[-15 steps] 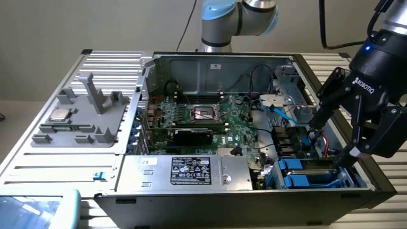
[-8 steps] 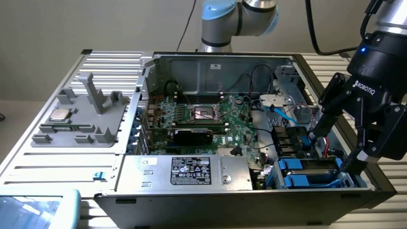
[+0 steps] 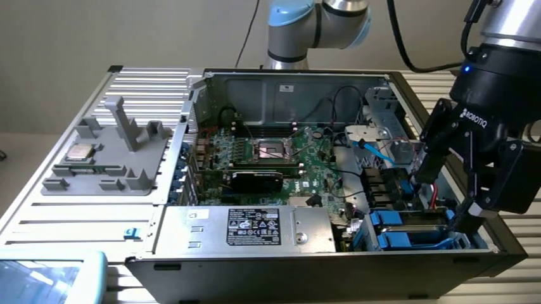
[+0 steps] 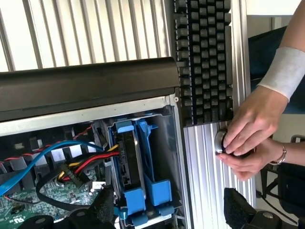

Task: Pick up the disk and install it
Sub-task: 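Insert the first disk wire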

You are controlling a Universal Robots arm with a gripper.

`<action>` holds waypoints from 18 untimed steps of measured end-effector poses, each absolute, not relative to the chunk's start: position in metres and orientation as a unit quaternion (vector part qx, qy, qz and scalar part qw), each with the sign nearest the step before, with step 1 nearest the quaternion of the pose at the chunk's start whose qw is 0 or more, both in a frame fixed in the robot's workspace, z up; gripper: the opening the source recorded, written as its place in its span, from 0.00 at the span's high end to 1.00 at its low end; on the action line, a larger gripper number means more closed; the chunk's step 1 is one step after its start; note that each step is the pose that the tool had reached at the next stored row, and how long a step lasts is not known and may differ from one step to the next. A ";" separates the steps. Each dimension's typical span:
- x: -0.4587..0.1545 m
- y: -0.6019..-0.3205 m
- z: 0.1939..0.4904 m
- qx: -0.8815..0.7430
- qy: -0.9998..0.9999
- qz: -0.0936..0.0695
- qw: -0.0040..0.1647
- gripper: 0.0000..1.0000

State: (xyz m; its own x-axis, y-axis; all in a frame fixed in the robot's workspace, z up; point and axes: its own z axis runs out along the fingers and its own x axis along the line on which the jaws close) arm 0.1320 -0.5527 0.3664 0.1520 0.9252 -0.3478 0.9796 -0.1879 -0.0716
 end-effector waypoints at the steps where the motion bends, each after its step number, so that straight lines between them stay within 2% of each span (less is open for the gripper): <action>1: 0.130 -0.553 0.366 0.755 0.631 -0.155 0.091 0.01; 3: 0.128 -0.553 0.366 0.756 0.630 -0.150 0.097 0.01; 13: 0.120 -0.550 0.366 0.753 0.634 -0.148 0.101 0.01; 18: 0.119 -0.550 0.366 0.730 0.660 -0.141 0.108 0.01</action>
